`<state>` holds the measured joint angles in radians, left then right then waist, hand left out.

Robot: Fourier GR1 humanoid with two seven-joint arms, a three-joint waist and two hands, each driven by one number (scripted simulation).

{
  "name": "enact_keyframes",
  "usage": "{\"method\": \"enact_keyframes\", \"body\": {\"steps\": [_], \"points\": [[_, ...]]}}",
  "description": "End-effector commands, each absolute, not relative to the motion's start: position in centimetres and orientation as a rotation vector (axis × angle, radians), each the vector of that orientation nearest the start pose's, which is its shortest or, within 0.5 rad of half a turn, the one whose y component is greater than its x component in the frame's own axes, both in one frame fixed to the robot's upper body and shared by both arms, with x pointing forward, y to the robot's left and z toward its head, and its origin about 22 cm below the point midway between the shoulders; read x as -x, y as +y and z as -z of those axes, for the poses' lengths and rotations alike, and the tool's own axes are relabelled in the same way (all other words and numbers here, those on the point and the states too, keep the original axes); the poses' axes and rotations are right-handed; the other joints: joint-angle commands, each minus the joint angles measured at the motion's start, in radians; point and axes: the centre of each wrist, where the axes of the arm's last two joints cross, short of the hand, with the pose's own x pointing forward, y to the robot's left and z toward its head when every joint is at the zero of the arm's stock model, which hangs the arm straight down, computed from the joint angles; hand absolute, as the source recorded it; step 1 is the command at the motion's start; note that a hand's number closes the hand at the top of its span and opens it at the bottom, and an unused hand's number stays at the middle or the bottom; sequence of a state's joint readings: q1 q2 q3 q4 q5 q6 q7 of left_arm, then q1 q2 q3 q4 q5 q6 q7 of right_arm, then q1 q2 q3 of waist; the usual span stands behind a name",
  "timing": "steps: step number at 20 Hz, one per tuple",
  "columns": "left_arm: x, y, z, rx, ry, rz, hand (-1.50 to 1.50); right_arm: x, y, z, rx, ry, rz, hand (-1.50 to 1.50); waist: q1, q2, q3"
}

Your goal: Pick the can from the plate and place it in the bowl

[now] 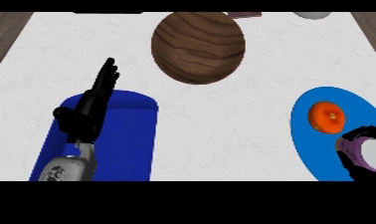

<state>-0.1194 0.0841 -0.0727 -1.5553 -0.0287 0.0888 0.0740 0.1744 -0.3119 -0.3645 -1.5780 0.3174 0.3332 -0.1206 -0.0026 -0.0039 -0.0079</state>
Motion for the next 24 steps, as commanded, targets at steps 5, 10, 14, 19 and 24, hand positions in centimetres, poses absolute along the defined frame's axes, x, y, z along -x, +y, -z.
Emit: {"method": "enact_keyframes", "body": {"steps": [5,10,14,19,24], "points": [[-27.9,19.2,-3.2,0.016,-1.615,0.181,0.00,-24.0,-19.0,-3.8,-0.043,-1.675,-0.856,1.50,0.130,0.017,0.004],[-27.8,19.7,-2.9,-0.003,-1.607,0.165,0.00,-23.0,-9.9,-6.8,-0.164,-1.855,-0.867,1.50,0.078,0.002,0.007],[-27.6,20.4,-2.9,-0.013,-1.586,0.129,0.00,-21.3,-5.7,-11.2,-0.100,-2.025,-0.824,1.50,0.044,-0.003,0.006],[-27.7,20.6,-3.0,-0.051,-1.595,0.123,0.00,-20.0,-2.5,-16.9,0.055,-2.091,-0.808,1.50,0.028,-0.003,0.005],[-27.6,21.2,-3.0,-0.050,-1.593,0.132,0.00,-21.4,0.6,-20.8,0.240,-2.043,-0.800,1.50,0.027,-0.001,0.006]]}}
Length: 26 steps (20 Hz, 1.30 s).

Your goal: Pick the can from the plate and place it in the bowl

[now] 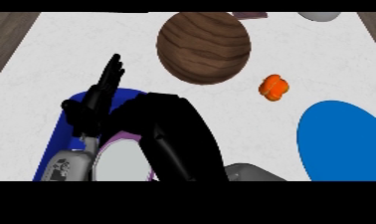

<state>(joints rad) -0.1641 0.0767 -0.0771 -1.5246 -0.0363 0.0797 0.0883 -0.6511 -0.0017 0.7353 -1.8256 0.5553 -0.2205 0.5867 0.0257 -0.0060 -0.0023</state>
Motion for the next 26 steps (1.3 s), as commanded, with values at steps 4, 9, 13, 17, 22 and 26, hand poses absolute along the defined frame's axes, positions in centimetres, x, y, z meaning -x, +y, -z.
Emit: {"method": "enact_keyframes", "body": {"steps": [4,9,13,17,22,26], "points": [[-28.8,21.0,-3.2,-0.059,-1.600,0.124,0.00,-21.9,2.1,-24.8,0.244,-2.032,-0.770,1.50,-0.008,0.004,0.001],[-27.6,21.5,-3.0,-0.057,-1.610,0.125,0.00,-26.6,3.7,-27.1,0.389,-1.976,-0.716,1.50,0.000,0.006,0.001],[-28.6,22.4,-2.4,-0.059,-1.596,0.101,0.00,-29.1,3.5,-27.5,0.343,-1.932,-0.714,1.50,-0.013,0.008,0.001],[-28.7,21.0,-2.8,-0.073,-1.599,0.134,0.00,-32.6,3.1,-27.3,0.575,-1.886,-0.792,1.50,-0.017,0.010,0.001],[-26.9,20.4,-2.1,-0.047,-1.597,0.130,0.00,-36.6,1.1,-23.9,0.763,-1.837,-0.916,1.50,-0.006,0.011,0.001],[-27.7,21.3,-3.1,-0.037,-1.601,0.150,0.00,-39.9,-1.3,-20.8,0.808,-1.793,-0.877,1.50,-0.005,0.013,0.002]]}}
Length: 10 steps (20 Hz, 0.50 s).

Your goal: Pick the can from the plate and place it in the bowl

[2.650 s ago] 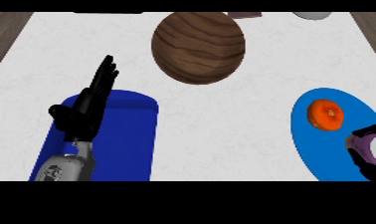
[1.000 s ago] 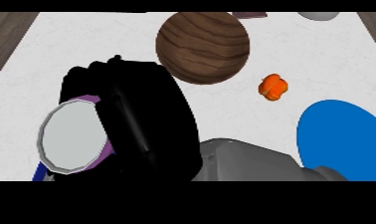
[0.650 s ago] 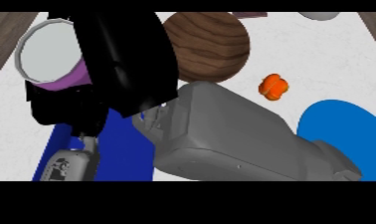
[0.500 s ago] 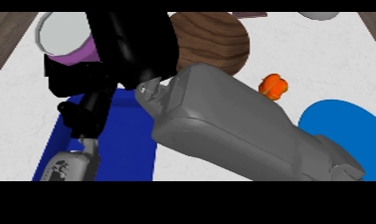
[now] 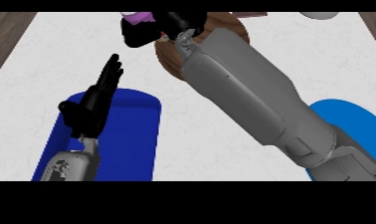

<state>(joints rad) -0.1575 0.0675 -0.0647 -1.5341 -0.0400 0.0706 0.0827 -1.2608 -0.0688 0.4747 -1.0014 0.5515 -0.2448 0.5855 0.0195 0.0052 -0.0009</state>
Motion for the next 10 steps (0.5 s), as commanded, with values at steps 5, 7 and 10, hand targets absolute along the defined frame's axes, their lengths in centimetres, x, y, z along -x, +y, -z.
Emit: {"method": "enact_keyframes", "body": {"steps": [5,7,10], "points": [[-28.4,20.4,-3.1,-0.032,-1.594,0.121,0.00,-41.2,-0.6,-17.0,0.853,-1.773,-0.871,1.50,0.003,0.003,0.000],[-28.9,20.1,-2.6,-0.053,-1.604,0.132,0.00,-42.6,-3.0,-15.9,0.872,-1.760,-0.894,1.50,0.002,0.006,0.000],[-26.5,20.7,-2.0,-0.040,-1.601,0.148,0.00,-43.9,-5.7,-14.6,0.881,-1.702,-0.885,1.50,0.008,0.003,0.001]]}}
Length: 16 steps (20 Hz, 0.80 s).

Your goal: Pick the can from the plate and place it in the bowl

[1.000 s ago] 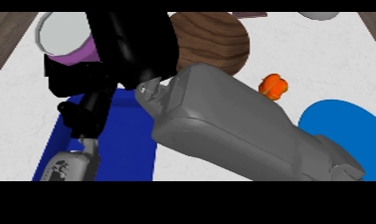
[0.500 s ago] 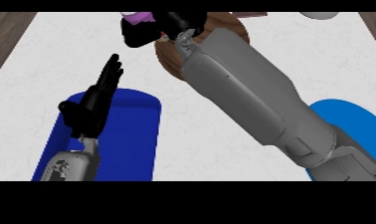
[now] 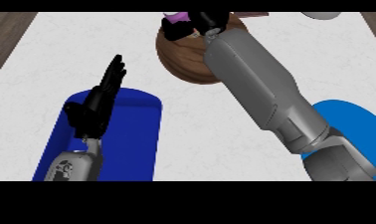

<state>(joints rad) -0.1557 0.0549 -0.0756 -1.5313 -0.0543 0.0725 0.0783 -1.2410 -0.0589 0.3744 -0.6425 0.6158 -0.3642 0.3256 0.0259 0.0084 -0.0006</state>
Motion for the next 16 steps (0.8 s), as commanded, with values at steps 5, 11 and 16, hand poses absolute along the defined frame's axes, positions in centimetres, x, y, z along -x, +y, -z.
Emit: {"method": "enact_keyframes", "body": {"steps": [5,11,16], "points": [[-28.4,21.2,-3.6,-0.050,-1.601,0.139,0.00,-44.5,-7.4,-11.4,0.718,-1.604,-0.843,1.50,0.011,0.007,0.001],[-28.3,19.7,-4.6,-0.039,-1.600,0.145,0.00,-45.2,-10.4,-10.3,0.462,-1.571,-0.923,-1.50,0.007,0.004,0.001],[-27.8,19.7,-3.0,-0.046,-1.614,0.141,0.00,-45.6,-11.0,-11.0,0.394,-1.758,-0.740,-1.50,0.009,0.006,0.001]]}}
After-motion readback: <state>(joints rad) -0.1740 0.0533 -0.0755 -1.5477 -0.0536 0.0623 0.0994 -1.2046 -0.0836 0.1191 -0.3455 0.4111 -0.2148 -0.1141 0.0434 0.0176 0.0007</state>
